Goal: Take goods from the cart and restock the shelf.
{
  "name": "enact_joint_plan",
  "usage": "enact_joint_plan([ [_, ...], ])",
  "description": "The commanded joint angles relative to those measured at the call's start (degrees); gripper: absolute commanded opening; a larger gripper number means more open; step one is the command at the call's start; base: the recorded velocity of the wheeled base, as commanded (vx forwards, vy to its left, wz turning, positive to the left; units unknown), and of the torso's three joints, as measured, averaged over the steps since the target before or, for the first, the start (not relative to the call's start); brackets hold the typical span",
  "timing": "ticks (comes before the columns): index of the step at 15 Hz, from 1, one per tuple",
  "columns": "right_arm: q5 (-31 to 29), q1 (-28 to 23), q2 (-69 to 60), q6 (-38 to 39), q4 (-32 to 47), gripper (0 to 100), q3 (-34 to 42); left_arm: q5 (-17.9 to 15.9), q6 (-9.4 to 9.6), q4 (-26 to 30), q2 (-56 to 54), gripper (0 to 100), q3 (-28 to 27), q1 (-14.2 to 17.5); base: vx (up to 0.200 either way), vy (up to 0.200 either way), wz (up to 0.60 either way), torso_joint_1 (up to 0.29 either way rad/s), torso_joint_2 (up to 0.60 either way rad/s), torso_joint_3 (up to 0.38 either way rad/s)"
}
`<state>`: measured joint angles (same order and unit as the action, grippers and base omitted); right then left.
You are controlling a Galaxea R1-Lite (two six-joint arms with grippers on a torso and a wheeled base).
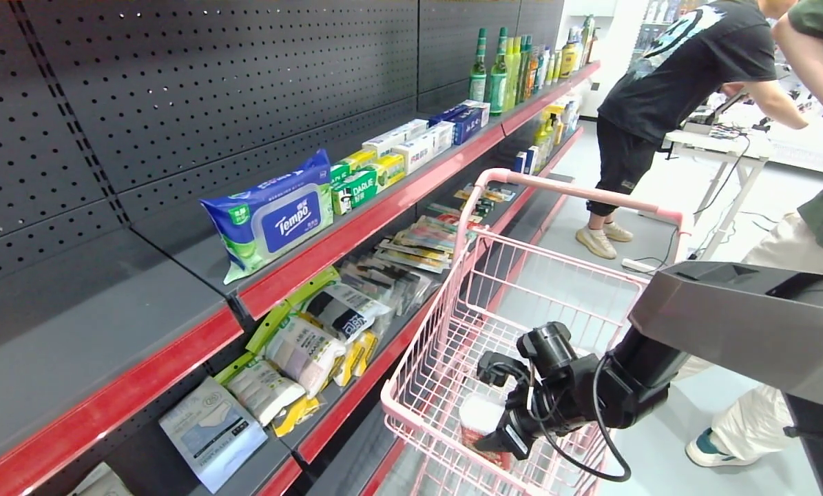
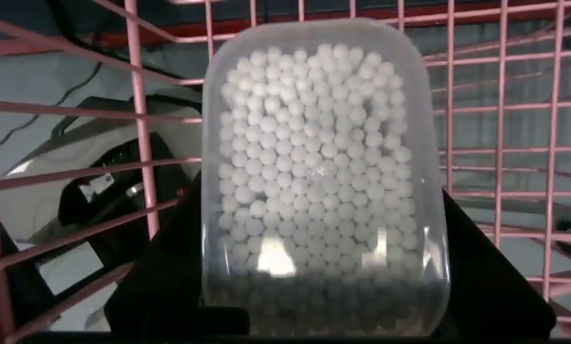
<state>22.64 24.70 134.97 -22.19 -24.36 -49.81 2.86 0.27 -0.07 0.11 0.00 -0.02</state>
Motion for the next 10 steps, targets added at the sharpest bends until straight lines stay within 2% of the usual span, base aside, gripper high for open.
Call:
enact_joint_plan([
  [1,-0.67,-0.62,-6.83,4.35,0.10,0,2.17,0.04,0.00,-0.01,-0.02,100,0.00,0.02,0.000,0.000,0.00,0.000,0.00,0.000],
  [3,-1.28,-0.44,-11.40,11.82,0.63,0,3.14,0.04,0.00,-0.01,-0.02,100,0.00,0.02,0.000,0.000,0.00,0.000,0.00,0.000],
  [10,-5.85,-2.73,-17.38,12.52,0.54,0,4.81,0.04,0.00,-0.01,-0.02,100,-0.09,0.02,0.000,0.000,0.00,0.000,0.00,0.000],
])
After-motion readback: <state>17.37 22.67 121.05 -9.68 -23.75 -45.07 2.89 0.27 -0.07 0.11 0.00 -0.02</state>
